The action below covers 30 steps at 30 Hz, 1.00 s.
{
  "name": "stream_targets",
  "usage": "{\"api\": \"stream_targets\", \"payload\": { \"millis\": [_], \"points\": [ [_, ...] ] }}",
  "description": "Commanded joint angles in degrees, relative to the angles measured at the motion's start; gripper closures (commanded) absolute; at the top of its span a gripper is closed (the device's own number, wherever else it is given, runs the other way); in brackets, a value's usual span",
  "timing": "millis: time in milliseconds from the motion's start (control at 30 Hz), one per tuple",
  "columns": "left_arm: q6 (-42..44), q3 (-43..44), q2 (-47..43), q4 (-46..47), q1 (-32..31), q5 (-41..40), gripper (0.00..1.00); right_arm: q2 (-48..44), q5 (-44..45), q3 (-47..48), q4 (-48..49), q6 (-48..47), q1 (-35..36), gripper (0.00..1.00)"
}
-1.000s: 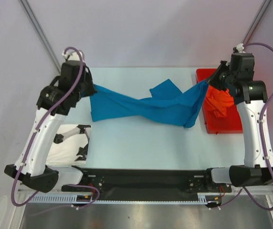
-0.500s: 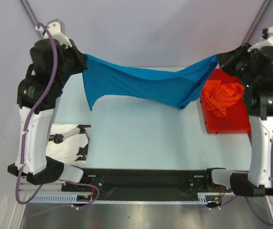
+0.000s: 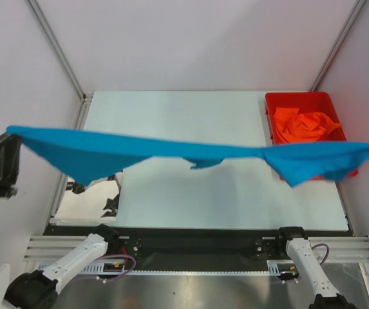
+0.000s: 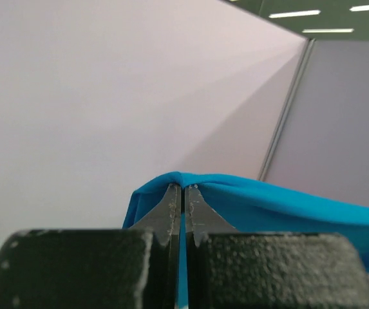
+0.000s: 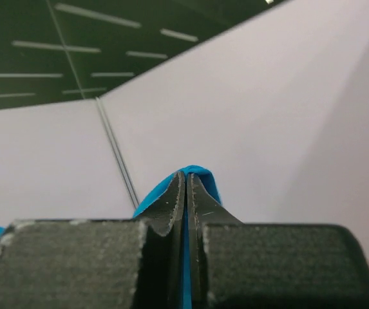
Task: Fold and stack the t-shirts
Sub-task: Flatten the tshirt out
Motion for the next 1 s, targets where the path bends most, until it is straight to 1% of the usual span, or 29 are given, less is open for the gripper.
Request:
{"api": "stream_targets", "payload": {
  "millis": [0, 67, 100, 133, 167, 200, 233, 267, 300, 367, 400, 467, 500, 533, 567, 600, 633, 667, 700, 733, 767, 800, 867, 900, 933, 967],
  "points": [
    [3.64, -4.38, -0.95, 3.36, -0.51, 1.4, 1.0, 0.25, 0.32, 0.17, 1.92, -1.86, -0.24, 1.0],
    [3.82, -7.28, -1.22, 5.19, -0.42, 0.53, 1.0, 0.51, 0.59, -0.7, 2.61, -2.3, -0.16, 1.0],
    [3.64, -12.25, -2.01, 6.68, -0.42, 0.87, 1.0, 0.77, 0.76, -2.1, 3.23, -2.56, -0.24, 1.0],
    [3.29, -15.0, -2.19, 10.01, -0.42, 1.14, 1.0, 1.38, 0.85, -5.59, 3.84, -2.13, -0.16, 1.0],
    [2.5, -17.9, -2.37, 11.78, -0.42, 1.05, 1.0, 1.56, 0.77, -8.67, 6.72, -2.04, -0.16, 1.0],
    [2.76, -24.28, -2.19, 13.62, -0.42, 0.88, 1.0, 1.74, 0.33, -11.66, 8.66, -2.12, -0.24, 1.0],
    [3.46, -27.48, -1.84, 17.21, -0.5, -0.87, 1.0, 2.52, 0.33, -14.39, 10.42, -1.51, -0.24, 1.0],
    [3.72, -30.47, -1.32, 18.64, -0.51, -2.36, 1.0, 3.57, 0.32, -19.11, 13.23, -1.6, -0.24, 1.0],
    [4.42, -35.54, -0.53, 20.22, -0.42, -3.77, 1.0, 4.54, -0.2, -20.81, 14.39, -2.03, -0.33, 1.0],
    [7.05, -39.53, 2.89, 24.53, -0.33, -6.59, 1.0, 7.71, -0.73, -27.21, 19.37, -2.12, -0.24, 1.0],
    [7.85, -43.03, 4.47, 27.5, 0.28, -7.73, 1.0, 8.76, -1.34, -29.6, 21.06, -2.56, -0.24, 1.0],
    [8.74, -46.21, 8.95, 30.76, 2.56, -8.09, 1.0, 12.61, -1.52, -35.39, 25.8, -2.13, -0.16, 1.0],
    [8.48, -49.1, 10.54, 34.26, 5.62, -7.74, 1.0, 14.12, -2.13, -37.42, 27.91, -2.3, -0.07, 1.0],
    [7.17, -50.35, 14.38, 36.04, 7.3, -6.09, 1.0, 15.52, -2.57, -39.36, 30.37, -2.47, 0.11, 1.0],
    [6.2, -51.58, 16.42, 37.8, 11.06, -4.68, 1.0, 19.28, -1.53, -41.2, 33.35, -2.48, 0.72, 1.0],
    [5.14, -53.42, 18.7, 41.55, 12.84, -3.1, 1.0, 21.49, -1.69, -43.22, 34.77, -2.65, 0.64, 1.0],
    [3.83, -54.04, 21.6, 43.51, 14.33, -1.69, 1.0, 23.69, -1.87, -44.03, 36.96, -2.65, 0.64, 1.0],
    [2.95, -54.31, 27.54, 45.53, 15.48, 0.07, 1.0, 26.58, -1.79, -44.38, 39.6, -2.56, 0.81, 1.0],
    [1.89, -52.92, 31.69, 47.29, 18.45, 2.26, 1.0, 31.75, -1.61, -44.3, 41.19, -2.82, 0.9, 1.0],
    [0.32, -51.6, 35.56, 47.91, 19.87, 4.46, 1.0, 35.19, -1.61, -43.78, 42.77, -3.44, 1.16, 1.0],
    [-0.05, -49.76, 43.95, 47.83, 20.93, 6.22, 1.0, 38.27, -0.22, -42.73, 44.53, -3.79, 1.42, 1.0],
    [-0.57, -45.05, 47.95, 47.48, 22.59, 8.32, 1.0, 44.74, -0.38, -40.89, 44.63, -3.62, 1.25, 1.0],
    [-1.46, -40.1, 55.42, 47.22, 23.75, 11.84, 1.0, 50.23, -0.64, -36.58, 47.25, -3.79, 1.25, 1.0],
    [-1.37, -35.55, 61.03, 46.78, 24.19, 13.6, 1.0, 53.21, -0.47, -35.17, 47.96, -3.97, 1.25, 1.0],
    [-1.28, -33.24, 63.87, 46.52, 24.28, 13.44, 1.0, 57.94, -0.47, -31.33, 48.15, -3.45, 1.08, 1.0],
    [-1.46, -30.96, 66.16, 46.17, 24.28, 13.44, 1.0, 60.77, -1.08, -29.29, 47.97, -3.36, 1.07, 1.0]
  ]
}}
